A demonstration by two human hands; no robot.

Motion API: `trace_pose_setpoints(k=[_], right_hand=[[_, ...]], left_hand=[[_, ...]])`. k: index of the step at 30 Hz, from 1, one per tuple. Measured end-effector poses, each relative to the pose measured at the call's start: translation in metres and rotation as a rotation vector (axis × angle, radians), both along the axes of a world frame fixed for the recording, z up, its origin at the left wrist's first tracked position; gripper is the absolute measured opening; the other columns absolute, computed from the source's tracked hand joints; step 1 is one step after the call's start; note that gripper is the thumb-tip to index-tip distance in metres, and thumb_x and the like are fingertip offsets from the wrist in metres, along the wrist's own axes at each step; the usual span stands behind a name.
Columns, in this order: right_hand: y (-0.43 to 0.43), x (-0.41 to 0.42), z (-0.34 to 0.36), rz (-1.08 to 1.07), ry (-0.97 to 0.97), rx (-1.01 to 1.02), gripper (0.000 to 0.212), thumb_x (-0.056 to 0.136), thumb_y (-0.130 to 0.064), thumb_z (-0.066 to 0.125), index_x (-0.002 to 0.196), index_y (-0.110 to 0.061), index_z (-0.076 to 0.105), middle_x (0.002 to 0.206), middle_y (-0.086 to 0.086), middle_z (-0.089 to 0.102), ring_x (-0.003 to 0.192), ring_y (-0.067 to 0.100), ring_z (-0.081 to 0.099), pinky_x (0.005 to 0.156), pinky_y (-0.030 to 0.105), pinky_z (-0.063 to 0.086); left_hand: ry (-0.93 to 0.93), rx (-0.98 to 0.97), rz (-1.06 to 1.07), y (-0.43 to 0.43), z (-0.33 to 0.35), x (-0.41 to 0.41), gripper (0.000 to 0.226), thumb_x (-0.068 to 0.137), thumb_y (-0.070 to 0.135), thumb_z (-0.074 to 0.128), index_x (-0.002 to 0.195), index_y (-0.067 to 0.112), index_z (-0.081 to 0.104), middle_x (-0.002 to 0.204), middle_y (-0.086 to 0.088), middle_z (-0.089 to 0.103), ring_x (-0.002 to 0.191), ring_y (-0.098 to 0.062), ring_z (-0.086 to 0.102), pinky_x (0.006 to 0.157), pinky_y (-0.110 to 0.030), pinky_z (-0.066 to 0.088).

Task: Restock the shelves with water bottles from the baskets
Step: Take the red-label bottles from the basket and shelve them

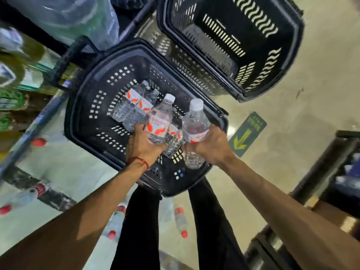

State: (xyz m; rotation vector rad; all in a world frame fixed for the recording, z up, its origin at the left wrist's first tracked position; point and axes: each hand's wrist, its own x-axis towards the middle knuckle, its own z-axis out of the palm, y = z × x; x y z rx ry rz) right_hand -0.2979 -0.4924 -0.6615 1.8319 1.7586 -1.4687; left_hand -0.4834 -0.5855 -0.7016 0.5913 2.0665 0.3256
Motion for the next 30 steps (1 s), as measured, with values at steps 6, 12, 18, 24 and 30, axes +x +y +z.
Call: trace_pose_setpoints(k=[6, 12, 18, 24, 30], right_hand=[[-0.015, 0.001, 0.098, -0.252, 0.11, 0.047, 0.067, 0.057, -0.038, 0.098, 0.117, -0.027, 0.068, 0.105, -0.013, 0.077, 0.095, 0.006, 0.073, 0.09, 0.037, 0.06], [-0.031, 0.037, 0.193, -0.433, 0.307, 0.12, 0.064, 0.067, -0.025, 0.1, 0.122, -0.026, 0.067, 0.11, -0.009, 0.078, 0.101, 0.009, 0.074, 0.091, 0.033, 0.06], [-0.035, 0.1, 0.262, -0.571, 0.448, 0.135, 0.061, 0.075, -0.022, 0.095, 0.128, -0.02, 0.065, 0.114, -0.005, 0.078, 0.106, 0.015, 0.075, 0.093, 0.035, 0.06], [-0.004, 0.185, 0.299, -0.501, 0.519, 0.131, 0.05, 0.078, -0.025, 0.093, 0.121, -0.02, 0.07, 0.109, -0.003, 0.079, 0.101, 0.017, 0.076, 0.093, 0.041, 0.061], [0.047, 0.269, 0.33, -0.379, 0.605, 0.205, 0.051, 0.076, -0.018, 0.094, 0.121, -0.021, 0.069, 0.107, -0.01, 0.079, 0.097, 0.007, 0.075, 0.081, 0.017, 0.056]], left_hand=[[-0.082, 0.112, -0.009, -0.01, 0.109, 0.007, 0.072, 0.06, 0.046, 0.094, 0.116, 0.025, 0.052, 0.112, 0.001, 0.07, 0.099, -0.023, 0.068, 0.088, -0.042, 0.059], [-0.19, 0.244, 0.118, -0.016, 0.201, 0.03, 0.057, 0.068, 0.033, 0.094, 0.115, 0.023, 0.064, 0.106, 0.008, 0.074, 0.097, -0.011, 0.071, 0.091, -0.035, 0.058], [-0.205, 0.301, 0.097, -0.006, 0.26, 0.061, 0.058, 0.067, 0.02, 0.094, 0.115, 0.023, 0.064, 0.106, 0.009, 0.074, 0.095, -0.001, 0.07, 0.085, -0.022, 0.053], [-0.247, 0.387, 0.183, 0.03, 0.308, 0.131, 0.05, 0.076, -0.003, 0.086, 0.118, 0.014, 0.064, 0.103, 0.007, 0.076, 0.092, 0.002, 0.072, 0.086, -0.02, 0.056], [-0.233, 0.511, 0.265, 0.067, 0.345, 0.227, 0.052, 0.076, -0.005, 0.084, 0.121, 0.008, 0.061, 0.106, -0.004, 0.075, 0.092, -0.007, 0.073, 0.078, -0.02, 0.057]])
